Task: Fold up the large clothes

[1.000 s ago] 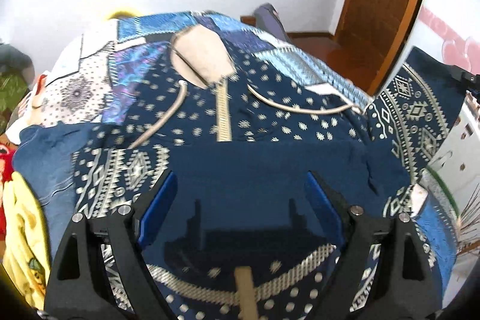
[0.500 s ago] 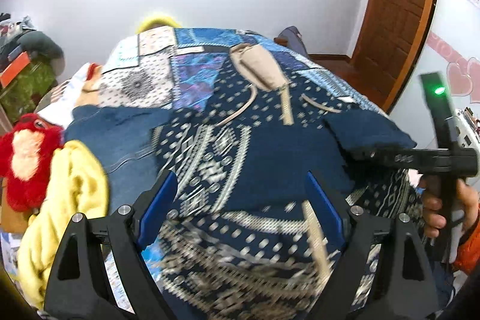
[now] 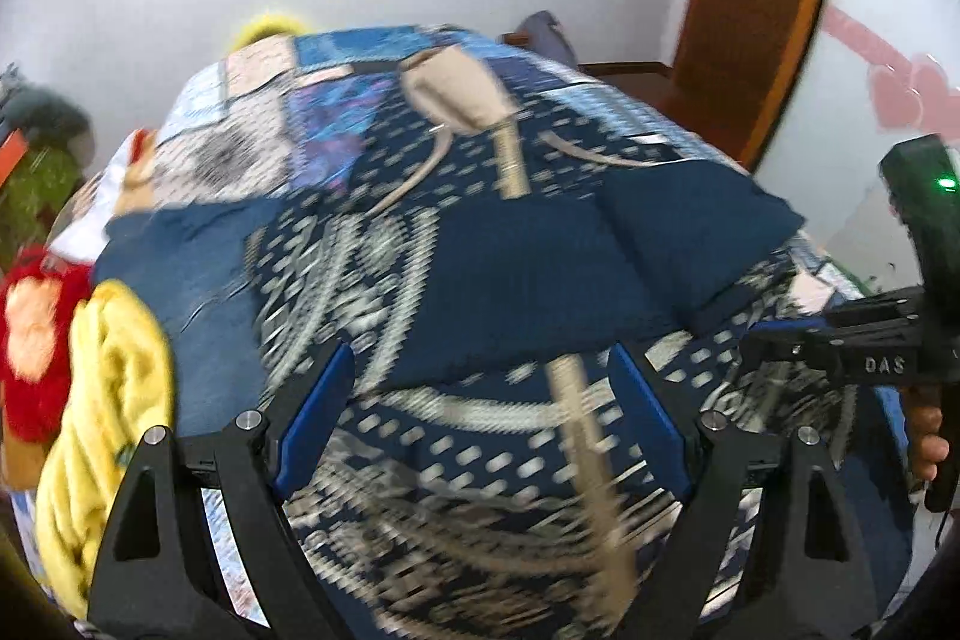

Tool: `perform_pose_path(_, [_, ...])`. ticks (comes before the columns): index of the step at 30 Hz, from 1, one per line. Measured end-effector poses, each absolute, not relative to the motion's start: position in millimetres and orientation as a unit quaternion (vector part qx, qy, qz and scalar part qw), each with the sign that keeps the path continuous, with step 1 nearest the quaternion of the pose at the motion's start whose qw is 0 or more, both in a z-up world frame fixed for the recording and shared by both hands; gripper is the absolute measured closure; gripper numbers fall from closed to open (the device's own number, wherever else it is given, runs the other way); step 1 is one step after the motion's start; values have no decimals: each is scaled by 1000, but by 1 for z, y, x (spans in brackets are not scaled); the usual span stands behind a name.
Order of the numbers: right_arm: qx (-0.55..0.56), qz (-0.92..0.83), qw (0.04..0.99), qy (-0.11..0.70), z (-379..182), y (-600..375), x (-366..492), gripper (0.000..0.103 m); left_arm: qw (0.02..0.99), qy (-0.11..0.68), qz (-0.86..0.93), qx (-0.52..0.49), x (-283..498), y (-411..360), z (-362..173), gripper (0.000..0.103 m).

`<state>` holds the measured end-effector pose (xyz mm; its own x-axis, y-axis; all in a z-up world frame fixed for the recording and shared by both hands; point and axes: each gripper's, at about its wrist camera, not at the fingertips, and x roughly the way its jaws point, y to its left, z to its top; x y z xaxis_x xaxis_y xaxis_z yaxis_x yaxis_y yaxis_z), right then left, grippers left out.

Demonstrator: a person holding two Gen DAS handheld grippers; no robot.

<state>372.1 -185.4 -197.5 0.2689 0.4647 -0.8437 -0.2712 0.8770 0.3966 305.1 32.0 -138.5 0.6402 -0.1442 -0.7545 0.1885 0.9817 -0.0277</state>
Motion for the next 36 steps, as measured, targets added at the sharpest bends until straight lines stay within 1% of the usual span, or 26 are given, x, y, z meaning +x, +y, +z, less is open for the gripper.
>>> perform_pose_path(3, [58,207,835,506,-170,-213,357,95,905,406,-117,47,316,-1,-129,17])
perform_pose_path(6, [52,170,871,459,-145,-253,346,95,901,402,-155,53,333,-42,-117,16])
perform_pose_path(9, [60,125,897,421,-125,-301,340,95,892,406,-186,71,353,-86,-112,17])
perform_pose_path(12, [67,76,911,401,-118,-350,332,95,880,413,-211,100,373,-134,-116,16])
perform_pose_path(15, [69,36,915,395,-120,-388,324,95,858,440,-238,116,395,-179,-134,16])
perform_pose_path(19, [83,5,906,414,-137,-420,324,95,827,476,-257,156,417,-233,-170,17])
perform_pose_path(24, [116,-1,885,451,-169,-445,323,95,817,456,-270,227,421,-278,-200,18])
perform_pose_path(26, [126,-3,883,453,-177,-448,319,95,805,462,-278,247,424,-289,-213,31])
perform_pose_path(28, [136,-7,878,458,-184,-453,318,95,799,466,-276,262,428,-297,-223,53])
perform_pose_path(29, [138,-7,876,462,-186,-453,319,95,799,465,-278,260,431,-299,-225,59])
perform_pose_path(30, [139,-6,874,465,-188,-454,320,95,801,464,-280,253,434,-298,-224,73])
perform_pose_path(31, [138,-5,874,465,-188,-451,321,95,803,466,-278,245,437,-297,-222,93])
perform_pose_path(32, [134,-4,875,465,-188,-450,322,95,807,469,-273,233,440,-295,-218,97])
perform_pose_path(36, [119,4,879,461,-184,-436,326,95,832,460,-275,146,451,-264,-181,99])
